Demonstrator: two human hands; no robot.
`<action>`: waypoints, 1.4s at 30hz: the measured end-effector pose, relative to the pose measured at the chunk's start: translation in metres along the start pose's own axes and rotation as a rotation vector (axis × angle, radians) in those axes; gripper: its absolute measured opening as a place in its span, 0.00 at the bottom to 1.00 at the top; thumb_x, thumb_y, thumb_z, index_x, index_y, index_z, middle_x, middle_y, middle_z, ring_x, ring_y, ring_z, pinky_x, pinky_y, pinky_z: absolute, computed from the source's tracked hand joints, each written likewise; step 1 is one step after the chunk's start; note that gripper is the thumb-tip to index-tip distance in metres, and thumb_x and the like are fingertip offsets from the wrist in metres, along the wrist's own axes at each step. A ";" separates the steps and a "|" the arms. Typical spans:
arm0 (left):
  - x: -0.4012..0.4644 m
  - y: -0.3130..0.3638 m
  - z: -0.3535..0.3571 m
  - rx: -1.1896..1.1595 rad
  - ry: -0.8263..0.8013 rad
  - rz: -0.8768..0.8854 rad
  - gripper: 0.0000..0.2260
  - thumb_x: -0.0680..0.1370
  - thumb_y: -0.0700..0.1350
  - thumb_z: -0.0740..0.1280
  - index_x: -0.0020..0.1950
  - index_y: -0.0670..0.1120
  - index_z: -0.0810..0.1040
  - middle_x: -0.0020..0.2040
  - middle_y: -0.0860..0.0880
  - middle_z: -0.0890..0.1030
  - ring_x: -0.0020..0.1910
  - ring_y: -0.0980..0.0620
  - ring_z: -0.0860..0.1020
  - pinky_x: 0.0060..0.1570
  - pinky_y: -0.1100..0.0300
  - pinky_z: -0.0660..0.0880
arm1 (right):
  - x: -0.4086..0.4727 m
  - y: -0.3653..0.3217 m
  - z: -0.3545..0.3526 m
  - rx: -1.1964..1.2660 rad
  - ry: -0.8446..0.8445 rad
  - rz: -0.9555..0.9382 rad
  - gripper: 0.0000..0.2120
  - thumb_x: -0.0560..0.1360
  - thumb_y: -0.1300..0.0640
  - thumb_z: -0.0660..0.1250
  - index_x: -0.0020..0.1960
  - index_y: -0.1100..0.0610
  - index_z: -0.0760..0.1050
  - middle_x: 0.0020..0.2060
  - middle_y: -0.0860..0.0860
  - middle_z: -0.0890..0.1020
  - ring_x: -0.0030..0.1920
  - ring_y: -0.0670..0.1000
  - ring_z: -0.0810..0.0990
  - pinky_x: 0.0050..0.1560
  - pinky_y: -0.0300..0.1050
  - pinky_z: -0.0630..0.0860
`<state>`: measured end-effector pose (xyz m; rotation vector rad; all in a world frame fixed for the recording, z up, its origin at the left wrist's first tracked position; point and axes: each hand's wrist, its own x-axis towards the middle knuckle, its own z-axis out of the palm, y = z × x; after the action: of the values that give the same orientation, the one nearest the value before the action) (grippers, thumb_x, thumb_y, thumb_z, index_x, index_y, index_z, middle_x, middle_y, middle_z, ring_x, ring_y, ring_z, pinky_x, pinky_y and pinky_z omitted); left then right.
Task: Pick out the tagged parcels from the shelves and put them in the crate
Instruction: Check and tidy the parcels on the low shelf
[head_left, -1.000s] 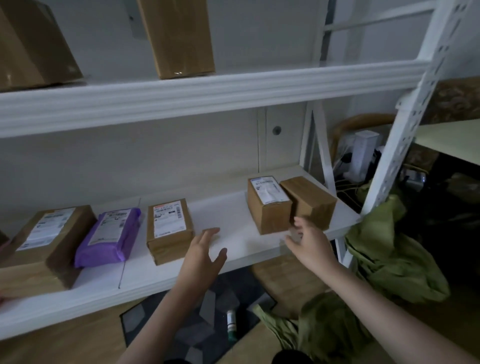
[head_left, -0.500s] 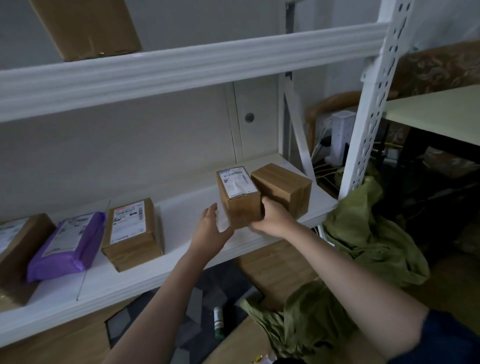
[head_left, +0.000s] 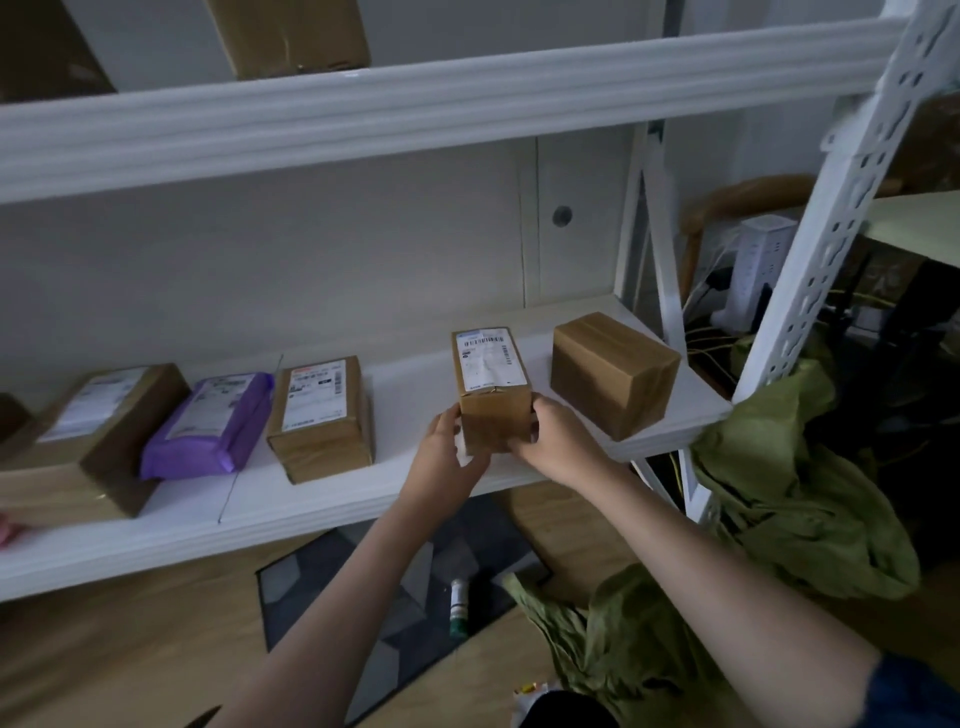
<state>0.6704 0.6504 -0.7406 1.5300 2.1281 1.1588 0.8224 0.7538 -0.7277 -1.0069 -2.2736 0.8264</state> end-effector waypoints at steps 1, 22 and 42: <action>-0.004 -0.003 -0.005 0.003 0.000 -0.016 0.28 0.77 0.50 0.72 0.75 0.49 0.67 0.69 0.50 0.74 0.66 0.53 0.74 0.66 0.54 0.74 | -0.003 -0.003 0.004 -0.010 0.006 -0.007 0.23 0.77 0.53 0.73 0.70 0.54 0.73 0.62 0.50 0.81 0.62 0.50 0.80 0.63 0.48 0.79; -0.042 0.007 -0.041 -0.131 0.250 0.007 0.31 0.77 0.41 0.72 0.77 0.50 0.63 0.64 0.60 0.74 0.63 0.62 0.73 0.54 0.74 0.71 | -0.030 -0.053 0.020 -0.070 0.126 -0.184 0.25 0.78 0.55 0.72 0.73 0.54 0.70 0.65 0.52 0.78 0.63 0.52 0.80 0.61 0.40 0.74; -0.073 0.029 -0.072 -0.161 0.333 0.226 0.32 0.77 0.39 0.71 0.77 0.52 0.61 0.73 0.57 0.69 0.73 0.58 0.68 0.69 0.54 0.73 | -0.053 -0.081 0.006 0.026 0.349 -0.420 0.28 0.75 0.55 0.75 0.73 0.55 0.71 0.67 0.50 0.79 0.65 0.49 0.79 0.60 0.43 0.80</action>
<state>0.6739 0.5571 -0.6892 1.6287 2.0281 1.7254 0.8119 0.6672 -0.6853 -0.5724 -2.0566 0.4595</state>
